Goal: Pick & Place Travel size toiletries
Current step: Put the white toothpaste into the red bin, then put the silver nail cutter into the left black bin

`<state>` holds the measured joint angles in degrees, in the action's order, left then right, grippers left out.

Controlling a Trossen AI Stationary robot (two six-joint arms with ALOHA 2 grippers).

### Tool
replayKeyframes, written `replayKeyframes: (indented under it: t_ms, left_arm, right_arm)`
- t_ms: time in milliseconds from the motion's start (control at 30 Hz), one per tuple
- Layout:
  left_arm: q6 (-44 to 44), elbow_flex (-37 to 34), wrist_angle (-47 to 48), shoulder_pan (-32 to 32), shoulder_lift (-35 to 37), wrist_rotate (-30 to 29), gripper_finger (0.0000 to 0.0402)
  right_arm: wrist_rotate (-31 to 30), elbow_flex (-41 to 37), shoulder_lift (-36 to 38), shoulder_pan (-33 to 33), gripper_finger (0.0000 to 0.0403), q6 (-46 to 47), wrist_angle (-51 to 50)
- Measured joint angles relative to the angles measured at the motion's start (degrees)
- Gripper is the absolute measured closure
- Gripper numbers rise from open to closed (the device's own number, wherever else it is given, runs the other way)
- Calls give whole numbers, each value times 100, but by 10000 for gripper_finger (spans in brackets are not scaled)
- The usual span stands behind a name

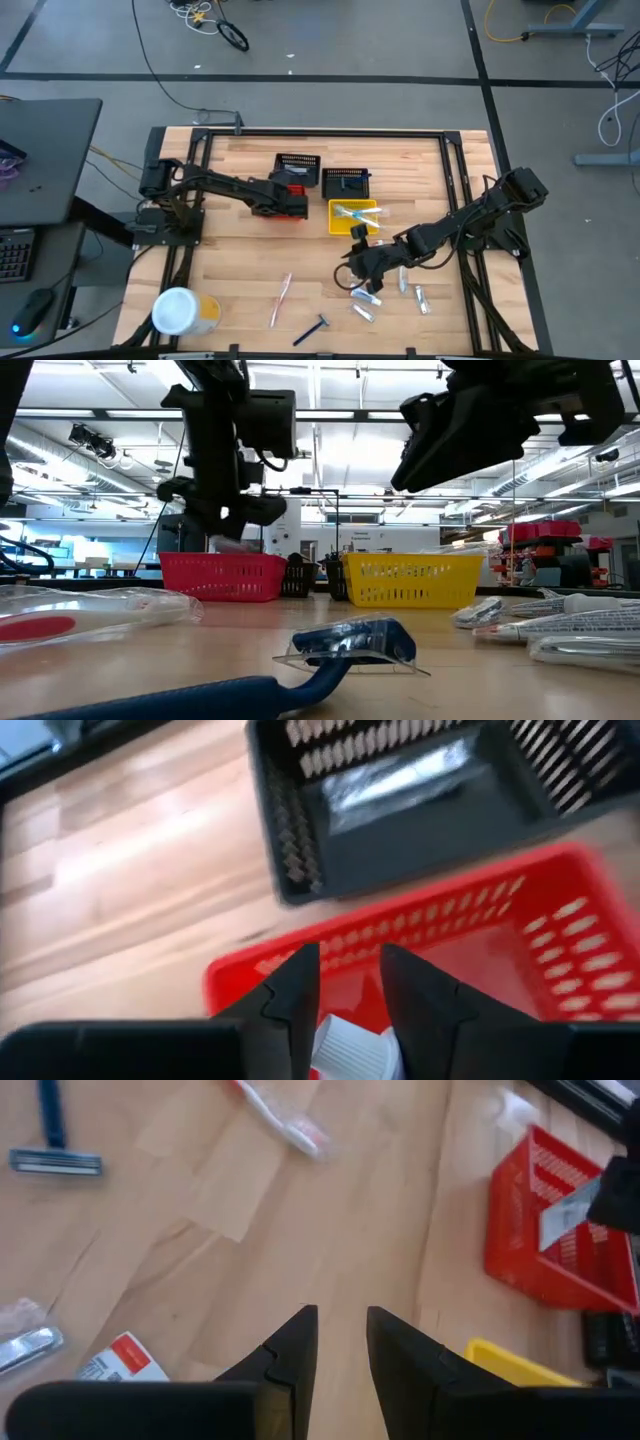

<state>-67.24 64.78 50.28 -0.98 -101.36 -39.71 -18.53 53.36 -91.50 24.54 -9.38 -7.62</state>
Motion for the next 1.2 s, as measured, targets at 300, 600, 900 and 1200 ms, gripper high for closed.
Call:
replayKeyframes:
  t_ms: [300, 600, 900, 1200]
  left_arm:
    - [29, -8, 150, -3, 2, 143, 228]
    - [1407, 211, 208, 161, 67, 189, 209]
    - [2099, 897, 451, 1104, 459, -53, 209]
    - [2597, 1011, 450, 1481, 880, -440, 209]
  right_arm:
    - [118, 0, 2, -18, 304, 105, 31]
    - [-224, -2, 2, -16, 304, 74, 245]
    - [-173, -9, 0, -14, 304, 293, 13]
    - [-45, -7, 1, -203, 304, 463, -149]
